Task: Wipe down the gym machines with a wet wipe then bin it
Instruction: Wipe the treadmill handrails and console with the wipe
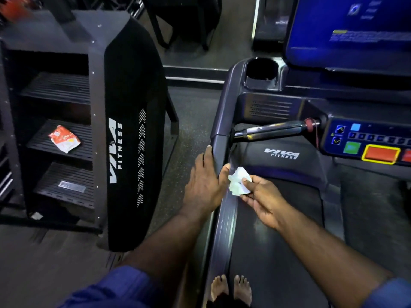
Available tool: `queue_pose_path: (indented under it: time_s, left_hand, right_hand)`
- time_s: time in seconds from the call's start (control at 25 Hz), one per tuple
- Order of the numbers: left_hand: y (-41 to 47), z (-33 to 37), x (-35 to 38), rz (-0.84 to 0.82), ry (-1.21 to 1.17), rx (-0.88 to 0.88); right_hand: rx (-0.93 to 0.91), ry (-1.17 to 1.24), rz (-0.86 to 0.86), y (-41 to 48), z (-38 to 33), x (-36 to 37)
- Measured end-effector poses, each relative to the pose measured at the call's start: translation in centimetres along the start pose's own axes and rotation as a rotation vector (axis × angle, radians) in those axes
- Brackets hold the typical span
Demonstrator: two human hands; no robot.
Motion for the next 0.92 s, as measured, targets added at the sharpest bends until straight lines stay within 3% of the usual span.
queue_pose_path:
  time_s: [0.16,0.32,0.48,0.56,0.76,0.92]
  left_hand:
    - [-0.5,2.0,0.1,0.064,0.202,0.22]
    - [-1.5,5.7,0.7,0.071,0.198,0.45]
    - [-1.9,12.1,2.2,-0.29,-0.159,0.336]
    - [-1.8,16.2,2.9,-0.37,-0.197,0.328]
    - [0.9,24.6,4.5,-0.223,-0.049,0.439]
    - [2.9,26.6,7.6,-0.223,0.17,0.416]
  right_hand:
    - [-0.186,-0.222,0.079,-3.9,-5.2,-3.8]
    - [-0.321,-0.257,0.176,-8.2,-9.9,-7.5]
    - [-0.372,-0.193,0.244,-10.8,-12.5,-10.7]
    - [-0.409,-0.153,0.273,-11.1,-14.3,-13.1]
    - [-0.515,-0.097,0.343,-9.5,-19.1,-22.0]
    - [-0.665,-0.513,0.647,-8.6,-23.3,-29.5]
Point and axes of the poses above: each hand's wrist, its own y-axis towards the middle knuckle, its own x-axis out of the palm, z = x × y, the point moved 10 cm from there along y, towards the middle knuckle, and after that the axes turned 9 degrees about -x, right-handed, at the moved point
